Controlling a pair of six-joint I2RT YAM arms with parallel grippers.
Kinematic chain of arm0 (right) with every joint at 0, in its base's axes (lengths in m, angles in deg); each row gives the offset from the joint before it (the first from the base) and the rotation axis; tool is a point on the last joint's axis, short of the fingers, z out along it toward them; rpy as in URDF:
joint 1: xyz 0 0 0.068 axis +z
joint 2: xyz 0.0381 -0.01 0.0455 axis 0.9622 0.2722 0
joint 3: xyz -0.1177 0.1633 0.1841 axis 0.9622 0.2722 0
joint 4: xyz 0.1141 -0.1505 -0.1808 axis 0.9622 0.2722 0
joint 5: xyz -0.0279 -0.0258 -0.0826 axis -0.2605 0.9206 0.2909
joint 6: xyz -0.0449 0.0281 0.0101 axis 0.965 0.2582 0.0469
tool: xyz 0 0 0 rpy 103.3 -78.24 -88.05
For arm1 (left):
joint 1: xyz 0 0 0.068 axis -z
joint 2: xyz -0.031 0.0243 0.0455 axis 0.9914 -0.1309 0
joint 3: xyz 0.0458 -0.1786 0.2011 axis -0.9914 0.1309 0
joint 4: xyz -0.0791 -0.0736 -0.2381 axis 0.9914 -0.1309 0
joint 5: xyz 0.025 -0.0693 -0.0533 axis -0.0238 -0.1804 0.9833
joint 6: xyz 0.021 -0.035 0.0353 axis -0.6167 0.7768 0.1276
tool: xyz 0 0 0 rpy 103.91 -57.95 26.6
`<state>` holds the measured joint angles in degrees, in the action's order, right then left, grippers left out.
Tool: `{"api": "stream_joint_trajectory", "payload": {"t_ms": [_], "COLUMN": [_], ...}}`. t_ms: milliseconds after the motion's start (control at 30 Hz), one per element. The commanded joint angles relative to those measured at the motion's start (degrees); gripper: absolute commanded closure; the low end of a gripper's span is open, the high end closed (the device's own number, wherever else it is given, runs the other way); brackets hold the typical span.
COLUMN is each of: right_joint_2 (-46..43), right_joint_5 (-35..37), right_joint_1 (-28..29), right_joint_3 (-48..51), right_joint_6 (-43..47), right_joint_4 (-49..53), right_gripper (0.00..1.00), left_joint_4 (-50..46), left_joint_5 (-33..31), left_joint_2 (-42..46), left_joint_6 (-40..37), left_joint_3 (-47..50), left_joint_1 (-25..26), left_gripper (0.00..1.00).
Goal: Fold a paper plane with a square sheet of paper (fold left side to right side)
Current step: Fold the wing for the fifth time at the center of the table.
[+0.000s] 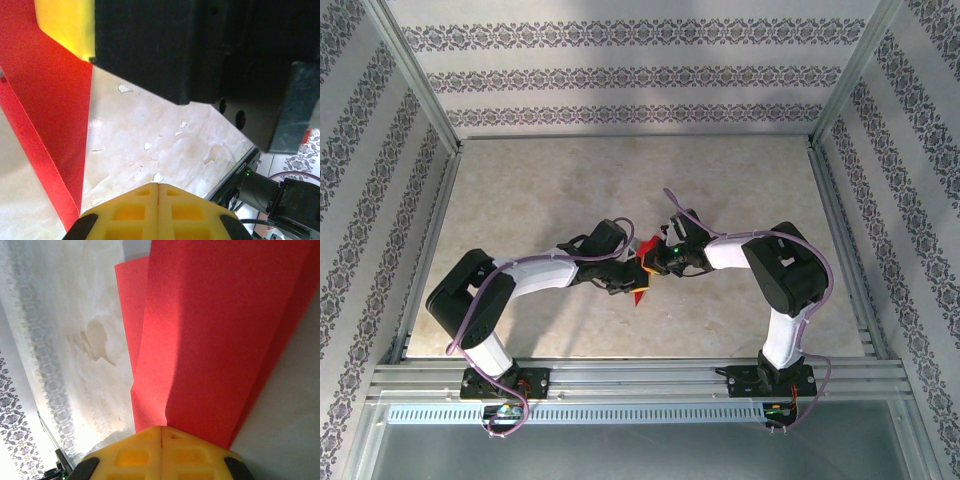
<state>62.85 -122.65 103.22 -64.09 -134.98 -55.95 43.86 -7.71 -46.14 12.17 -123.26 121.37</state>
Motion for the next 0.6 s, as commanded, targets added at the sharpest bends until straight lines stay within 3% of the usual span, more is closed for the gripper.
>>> {"api": "stream_joint_trajectory", "payload": {"t_ms": [0, 567], "right_joint_2": [3.69, 3.5], "right_joint_5": [5.14, 6.44], "right_joint_1": [-0.19, -0.19], "right_joint_3": [0.98, 0.18], "right_joint_6": [1.94, 3.47], "right_joint_4": [7.04, 9.45], "right_gripper": [1.0, 1.0], "left_joint_4": [0.07, 2.0], "left_joint_5": [2.58, 2.68], "left_joint_2": [-1.74, -5.93], "left_joint_6": [0.61, 0.17], "left_joint_3": [0.53, 1.88], "left_joint_1": [-0.24, 0.3], "left_gripper": [0.95, 0.96]}}
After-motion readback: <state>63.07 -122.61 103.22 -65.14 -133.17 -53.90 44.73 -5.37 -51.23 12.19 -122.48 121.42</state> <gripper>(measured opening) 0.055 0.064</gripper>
